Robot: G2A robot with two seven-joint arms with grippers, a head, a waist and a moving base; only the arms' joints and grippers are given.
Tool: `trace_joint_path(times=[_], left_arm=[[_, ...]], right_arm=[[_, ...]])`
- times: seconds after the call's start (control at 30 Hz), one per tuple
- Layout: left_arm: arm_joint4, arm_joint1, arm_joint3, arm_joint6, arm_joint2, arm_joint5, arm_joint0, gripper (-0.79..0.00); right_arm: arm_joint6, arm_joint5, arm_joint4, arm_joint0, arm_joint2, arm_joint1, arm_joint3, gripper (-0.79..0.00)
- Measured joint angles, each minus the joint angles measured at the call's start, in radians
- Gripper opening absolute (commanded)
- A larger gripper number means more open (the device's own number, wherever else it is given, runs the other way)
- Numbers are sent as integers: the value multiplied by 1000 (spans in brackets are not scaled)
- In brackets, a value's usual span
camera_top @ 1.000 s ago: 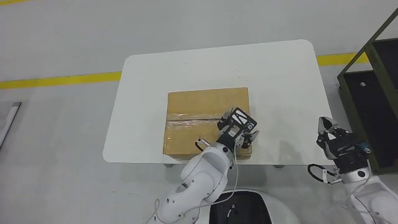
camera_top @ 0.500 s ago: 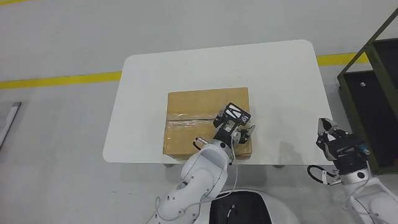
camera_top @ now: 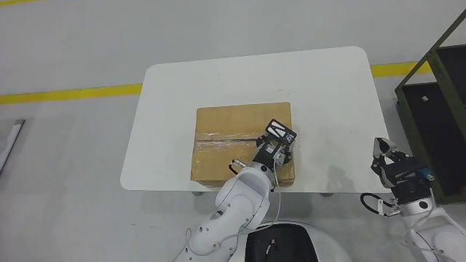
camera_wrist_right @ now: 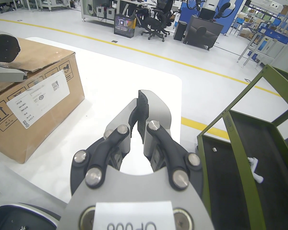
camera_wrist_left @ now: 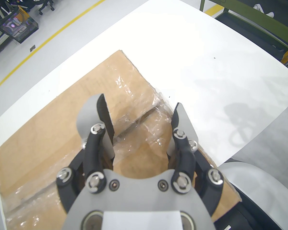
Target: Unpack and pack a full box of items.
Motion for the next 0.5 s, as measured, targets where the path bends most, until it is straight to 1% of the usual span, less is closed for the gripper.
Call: trace_joint_path(times=[0.07, 0.13, 0.3, 0.33, 0.4, 0.47, 0.5], left_arm=[[2, -2, 1, -1, -3, -2, 2, -379], [6, -3, 1, -2, -6, -5, 5, -394], [10, -7, -3, -2, -18, -10, 8, -366], [11, -8, -6, -2, -21, -11, 9, -379], [10, -9, -13, -4, -26, -13, 11, -376], [11, -10, -21, -5, -31, -15, 15, -453], [12, -10, -22, -5, -34, -17, 17, -508]], right_arm=[[-1, -2, 0, 3, 0, 0, 0, -785], [0, -2, 0, 5, -1, 0, 1, -785], [2, -2, -1, 11, -4, -1, 5, -785], [2, -3, -1, 12, -5, -1, 6, -785], [2, -3, 1, 14, -6, -1, 7, -785], [2, -2, 0, 16, -8, -1, 9, -785], [2, -2, -1, 17, -9, -1, 10, -785]])
